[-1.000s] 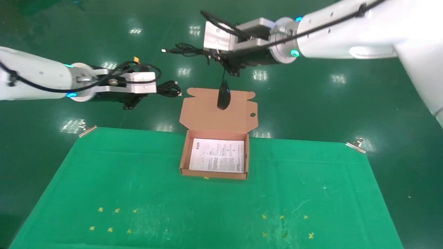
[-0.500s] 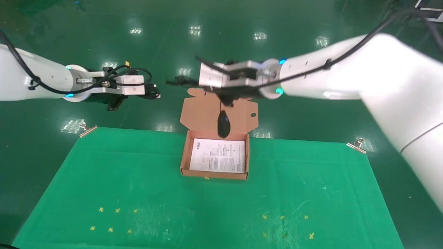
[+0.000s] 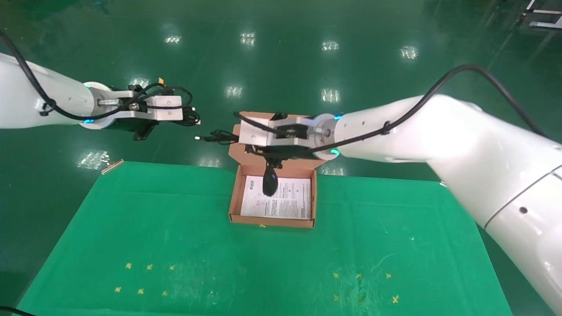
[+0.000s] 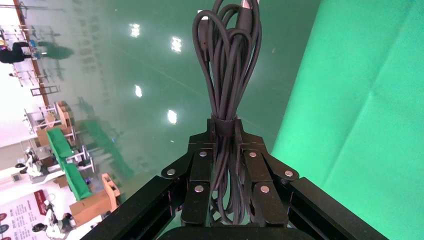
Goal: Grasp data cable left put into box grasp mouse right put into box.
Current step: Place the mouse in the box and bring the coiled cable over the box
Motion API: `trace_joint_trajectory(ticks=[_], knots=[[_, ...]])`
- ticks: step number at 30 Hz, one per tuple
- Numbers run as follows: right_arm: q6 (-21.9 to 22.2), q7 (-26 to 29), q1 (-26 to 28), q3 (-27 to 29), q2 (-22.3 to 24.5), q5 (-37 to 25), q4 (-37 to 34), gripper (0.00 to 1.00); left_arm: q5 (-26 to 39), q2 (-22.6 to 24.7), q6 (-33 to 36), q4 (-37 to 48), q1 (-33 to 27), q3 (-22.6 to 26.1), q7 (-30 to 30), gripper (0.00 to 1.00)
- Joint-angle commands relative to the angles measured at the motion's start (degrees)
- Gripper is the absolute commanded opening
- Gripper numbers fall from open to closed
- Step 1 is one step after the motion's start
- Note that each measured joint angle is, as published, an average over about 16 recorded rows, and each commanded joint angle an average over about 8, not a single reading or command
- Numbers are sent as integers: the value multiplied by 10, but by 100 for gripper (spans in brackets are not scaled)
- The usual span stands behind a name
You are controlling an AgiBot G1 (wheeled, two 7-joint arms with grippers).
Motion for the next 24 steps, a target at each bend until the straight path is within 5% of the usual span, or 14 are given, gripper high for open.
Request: trace_joint_trajectory(ticks=[1,24], knots=[[5,3,-4,-14,0,11,6,0,1,0,0,-1,0,0,-1,0],[94,142,-48,-109,-1,71,-54,0,3,-2,1,-5,1,0,-4,0]])
